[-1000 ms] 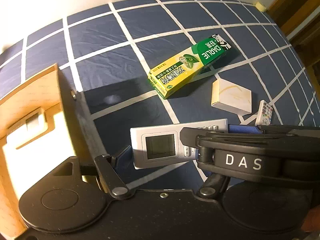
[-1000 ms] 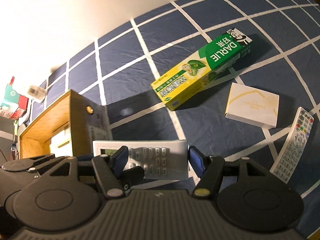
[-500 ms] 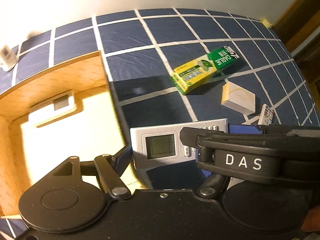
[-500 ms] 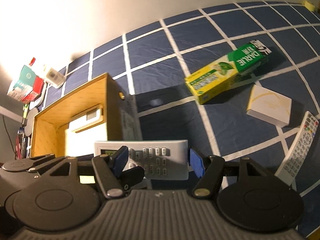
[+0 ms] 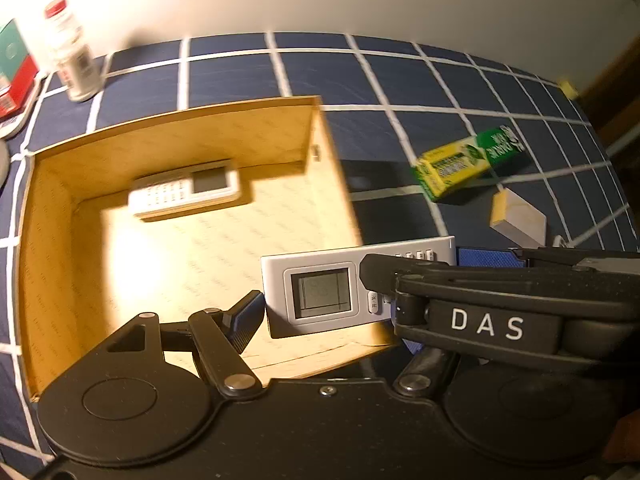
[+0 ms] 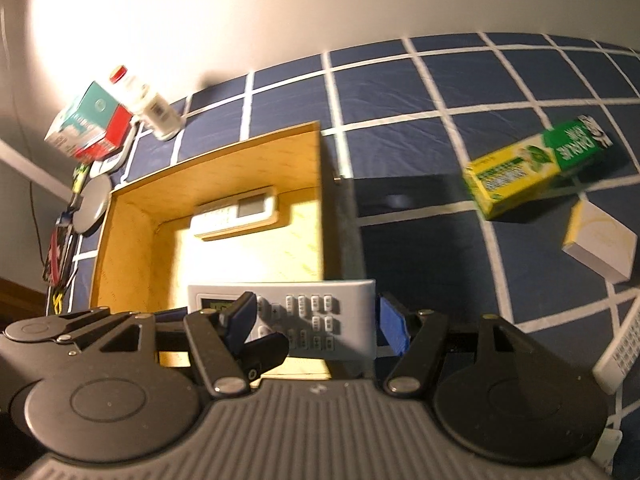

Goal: Organize objects

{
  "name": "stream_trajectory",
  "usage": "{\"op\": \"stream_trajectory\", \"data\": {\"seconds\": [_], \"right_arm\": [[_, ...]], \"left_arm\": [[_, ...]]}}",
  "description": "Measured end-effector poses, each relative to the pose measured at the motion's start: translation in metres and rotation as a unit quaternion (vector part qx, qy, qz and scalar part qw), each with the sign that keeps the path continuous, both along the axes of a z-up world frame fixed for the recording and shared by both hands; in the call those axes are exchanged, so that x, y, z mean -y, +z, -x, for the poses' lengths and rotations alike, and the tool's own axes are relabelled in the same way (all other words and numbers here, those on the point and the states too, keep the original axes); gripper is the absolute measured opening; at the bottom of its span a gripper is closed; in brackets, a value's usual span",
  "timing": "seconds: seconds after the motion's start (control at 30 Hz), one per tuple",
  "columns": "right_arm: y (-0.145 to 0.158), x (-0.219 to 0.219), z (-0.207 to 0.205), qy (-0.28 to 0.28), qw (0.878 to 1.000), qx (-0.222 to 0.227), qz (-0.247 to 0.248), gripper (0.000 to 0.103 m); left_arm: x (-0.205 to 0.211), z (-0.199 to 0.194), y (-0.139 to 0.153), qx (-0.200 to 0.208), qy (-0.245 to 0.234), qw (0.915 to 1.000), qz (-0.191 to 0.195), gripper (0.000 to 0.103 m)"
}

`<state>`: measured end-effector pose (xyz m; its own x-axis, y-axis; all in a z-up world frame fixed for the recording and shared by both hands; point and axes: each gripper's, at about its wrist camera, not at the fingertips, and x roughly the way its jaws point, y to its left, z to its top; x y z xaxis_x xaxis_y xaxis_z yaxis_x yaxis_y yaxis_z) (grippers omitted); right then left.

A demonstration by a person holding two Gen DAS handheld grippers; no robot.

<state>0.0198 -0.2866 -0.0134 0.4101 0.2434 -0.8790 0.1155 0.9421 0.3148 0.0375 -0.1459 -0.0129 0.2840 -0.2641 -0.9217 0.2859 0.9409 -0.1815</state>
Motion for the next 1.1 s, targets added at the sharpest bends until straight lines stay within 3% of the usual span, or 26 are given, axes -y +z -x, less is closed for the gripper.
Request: {"op": "stream_trajectory", "data": {"seconds": [0.53,1.1], "right_arm": [[-0.012,-0.091,-0.050,0.086,0.996,-0.014,0.001,0.065],[-0.068,-0.109,-0.123,0.088,0.994,-0.065,0.000,0.065]], "left_arm": [[-0.089,-0.028,-0.012,-0.016,0.083,0.9964,0.001,0.068],[-0.109,-0.097,-0.068,-0.066,0.086,0.9941,0.002,0.068]]}}
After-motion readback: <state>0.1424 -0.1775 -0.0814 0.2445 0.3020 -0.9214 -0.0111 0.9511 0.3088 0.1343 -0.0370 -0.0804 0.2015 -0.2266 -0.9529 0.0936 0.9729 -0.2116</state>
